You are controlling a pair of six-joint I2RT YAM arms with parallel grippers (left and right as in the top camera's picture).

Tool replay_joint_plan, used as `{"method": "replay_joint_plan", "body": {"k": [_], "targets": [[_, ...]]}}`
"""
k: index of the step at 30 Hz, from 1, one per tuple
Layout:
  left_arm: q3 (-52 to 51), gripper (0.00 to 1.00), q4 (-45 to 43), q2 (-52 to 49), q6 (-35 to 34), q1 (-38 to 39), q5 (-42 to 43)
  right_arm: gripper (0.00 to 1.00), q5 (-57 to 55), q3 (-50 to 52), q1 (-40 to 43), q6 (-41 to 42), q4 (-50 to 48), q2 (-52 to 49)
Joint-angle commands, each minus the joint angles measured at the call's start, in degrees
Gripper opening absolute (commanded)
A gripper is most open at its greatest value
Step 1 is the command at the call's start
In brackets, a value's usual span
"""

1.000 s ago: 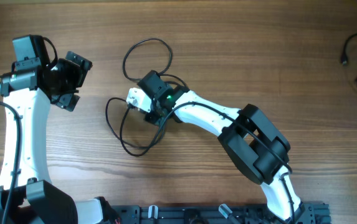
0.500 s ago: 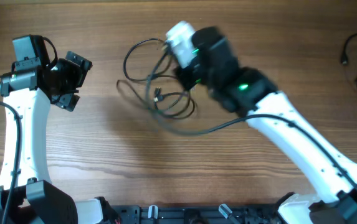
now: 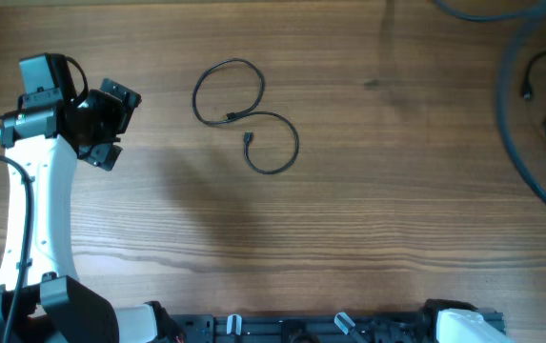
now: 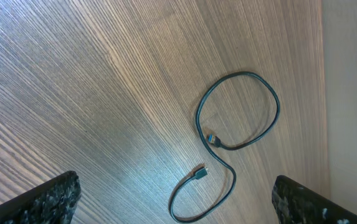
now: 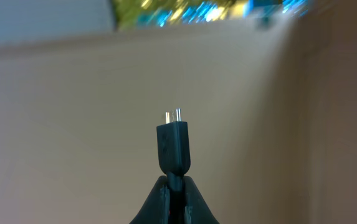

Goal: Untangle cables

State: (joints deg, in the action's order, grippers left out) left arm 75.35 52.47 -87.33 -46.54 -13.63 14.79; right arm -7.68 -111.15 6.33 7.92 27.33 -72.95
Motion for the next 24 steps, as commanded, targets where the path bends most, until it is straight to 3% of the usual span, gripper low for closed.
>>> {"method": "replay_joint_plan", "body": {"k": [1,6,10,17,19,20,21,24], "targets": [[0.8,1.00,-0.1,0.9,1.1,-0.2,-1.0,0.04,-4.4,-0.4,3.9,0.8,0.7,-1.6],[0.8,1.00,-0.1,0.9,1.2,-0.2,-1.0,0.04,-12.0,-0.1,9.2,0.1,1.7,-6.7],[0.8,1.00,-0.1,0.9,1.1,-0.2,-1.0,0.04,-12.0,-0.1,15.0,1.5,-2.3,-15.4],[0.8,1.00,-0.1,0.9,1.1,-0.2,-1.0,0.04,-10.7,-0.1,17.3,2.7,-3.6,-32.9],[0.8,1.00,-0.1,0.9,1.1,-0.2,-1.0,0.28,-1.0,-0.1,17.3,2.5,-1.9,-38.3],[0.8,1.00,-0.1,0.9,1.2,-0.2,-1.0,0.70,3.0,-0.1,17.3,2.6,-0.2,-40.2],[0.8,1.00,-0.1,0.9,1.2,-0.2,-1.0,1.00,5.4,-0.1,17.2,2.8,1.1,-41.7],[0.8,1.00,-0.1,0.9,1.2,-0.2,-1.0,1.00,8.9,-0.2,16.0,2.9,3.8,-41.2]]}}
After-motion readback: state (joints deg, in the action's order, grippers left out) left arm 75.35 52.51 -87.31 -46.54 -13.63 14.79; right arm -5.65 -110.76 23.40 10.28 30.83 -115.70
